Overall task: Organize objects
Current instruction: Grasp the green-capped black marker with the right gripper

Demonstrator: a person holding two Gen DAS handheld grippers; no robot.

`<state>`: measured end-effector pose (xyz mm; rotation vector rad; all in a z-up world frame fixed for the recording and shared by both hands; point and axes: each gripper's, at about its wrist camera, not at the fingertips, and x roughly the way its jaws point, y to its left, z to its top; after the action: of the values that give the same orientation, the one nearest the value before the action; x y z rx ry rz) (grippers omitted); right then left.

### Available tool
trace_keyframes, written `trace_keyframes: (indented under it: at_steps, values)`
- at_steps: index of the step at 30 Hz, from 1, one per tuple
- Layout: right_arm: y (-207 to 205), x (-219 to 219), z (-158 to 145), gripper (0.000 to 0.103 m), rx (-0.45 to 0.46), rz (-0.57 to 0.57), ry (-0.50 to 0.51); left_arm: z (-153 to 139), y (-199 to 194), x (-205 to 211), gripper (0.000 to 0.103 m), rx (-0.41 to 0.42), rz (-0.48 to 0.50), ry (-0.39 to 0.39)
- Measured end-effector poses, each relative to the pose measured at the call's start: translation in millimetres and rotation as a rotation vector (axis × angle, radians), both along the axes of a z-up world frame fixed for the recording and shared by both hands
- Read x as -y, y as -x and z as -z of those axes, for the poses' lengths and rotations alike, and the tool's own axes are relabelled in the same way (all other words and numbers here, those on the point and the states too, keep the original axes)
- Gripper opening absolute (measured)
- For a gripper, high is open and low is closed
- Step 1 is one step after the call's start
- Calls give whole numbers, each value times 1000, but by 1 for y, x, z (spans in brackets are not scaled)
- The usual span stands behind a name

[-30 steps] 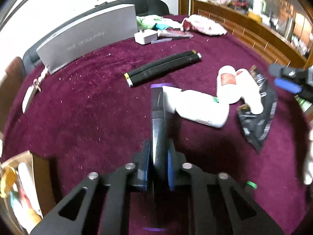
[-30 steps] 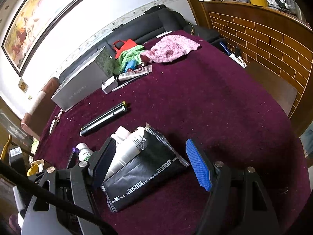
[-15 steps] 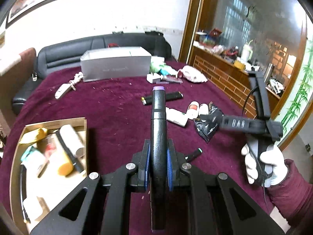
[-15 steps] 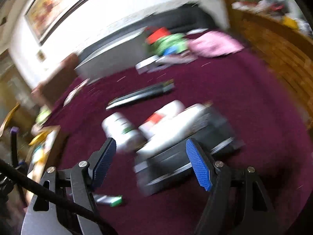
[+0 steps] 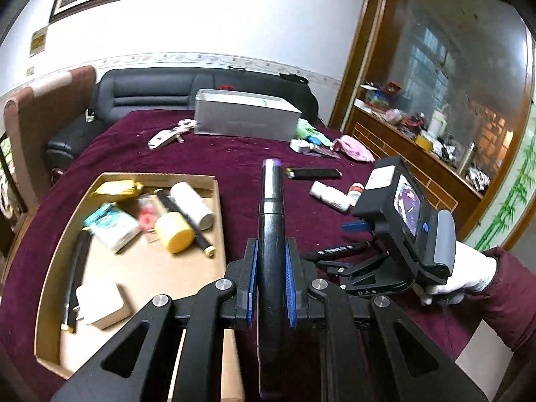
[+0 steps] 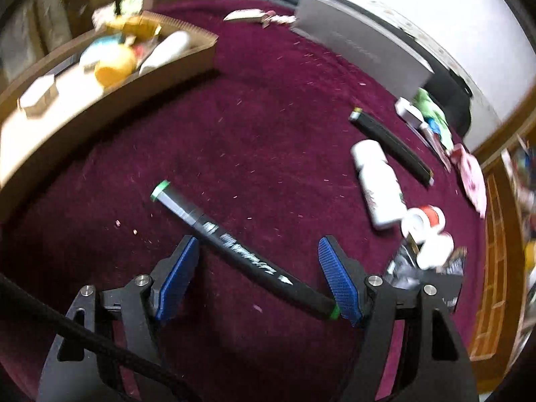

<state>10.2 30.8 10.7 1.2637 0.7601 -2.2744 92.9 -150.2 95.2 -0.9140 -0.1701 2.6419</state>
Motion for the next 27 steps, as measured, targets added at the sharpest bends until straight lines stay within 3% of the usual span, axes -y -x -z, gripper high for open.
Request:
trace_keyframes:
  at_steps: [3, 4, 5, 8, 10, 17, 20, 22, 27]
  values:
    - [4, 3, -2, 73, -3, 5, -9, 4, -2, 9, 12, 4, -15, -19]
    - [6, 1, -2, 68, 19, 24, 7, 6, -3, 10, 12, 7, -17, -21]
    - [10, -2, -3, 55, 65, 44, 48, 7, -2, 12, 12, 11, -19, -25]
    - [12, -5, -4, 29, 143, 77, 116, 12, -2, 14, 12, 18, -17, -33]
    - [9, -5, -4, 25, 151, 98, 114, 15, -2, 14, 12, 23, -12, -40]
    - [-2, -1, -4, 25, 157, 149, 146, 23, 0, 9, 12, 38, 1, -60]
    - [-6, -4, -3, 21, 143, 185, 191, 23, -1, 9, 12, 37, -3, -61]
    - [-4, -6, -3, 14, 139, 207, 217, 23, -3, 11, 12, 33, -7, -65]
    - [-6, -19, -9, 12, 174, 250, 342, 16, -11, 18, 12, -1, -17, -81]
